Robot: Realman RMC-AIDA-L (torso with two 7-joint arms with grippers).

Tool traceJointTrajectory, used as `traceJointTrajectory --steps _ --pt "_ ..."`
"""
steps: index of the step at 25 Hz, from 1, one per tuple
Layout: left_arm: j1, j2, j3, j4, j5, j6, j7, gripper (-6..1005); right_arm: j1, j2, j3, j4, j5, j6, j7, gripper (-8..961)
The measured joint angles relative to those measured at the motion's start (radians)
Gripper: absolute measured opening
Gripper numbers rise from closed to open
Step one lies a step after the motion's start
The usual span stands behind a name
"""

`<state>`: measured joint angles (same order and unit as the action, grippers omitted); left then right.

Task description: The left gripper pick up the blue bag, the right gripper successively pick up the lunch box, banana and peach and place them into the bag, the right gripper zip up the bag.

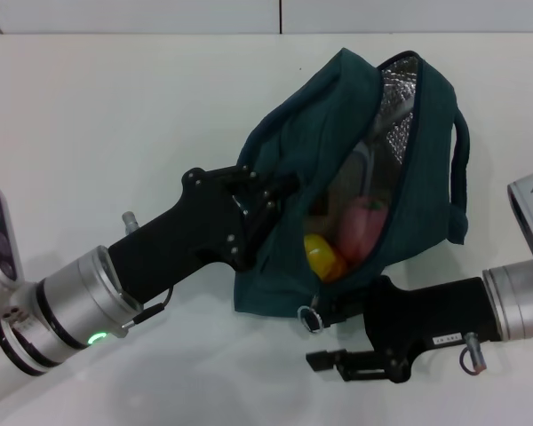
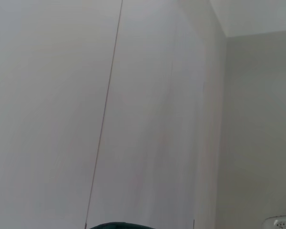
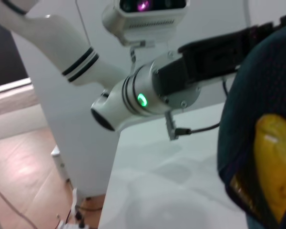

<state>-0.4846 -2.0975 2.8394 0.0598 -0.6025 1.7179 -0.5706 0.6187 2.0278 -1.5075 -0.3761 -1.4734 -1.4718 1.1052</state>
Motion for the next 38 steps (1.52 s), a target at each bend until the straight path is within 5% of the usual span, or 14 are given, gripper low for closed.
traceJointTrajectory --steps 10,13,18,38 --pt "0.015 0.001 -0.008 -0.005 -0.026 0.0 0.0 114 -0.005 0.0 0.004 0.0 0.052 0.009 -0.034 393" --pt "0.023 0.001 -0.009 -0.007 -0.056 -0.001 0.0 115 -0.008 0.0 0.005 -0.001 0.076 0.011 -0.07 154" --pt "0.029 0.001 -0.009 -0.008 -0.079 -0.01 0.0 117 -0.007 0.0 0.002 -0.004 0.084 0.031 -0.081 97" --pt "0.02 0.003 -0.009 -0.001 -0.09 -0.025 0.025 124 -0.075 -0.018 0.007 -0.119 0.014 0.063 0.04 147"
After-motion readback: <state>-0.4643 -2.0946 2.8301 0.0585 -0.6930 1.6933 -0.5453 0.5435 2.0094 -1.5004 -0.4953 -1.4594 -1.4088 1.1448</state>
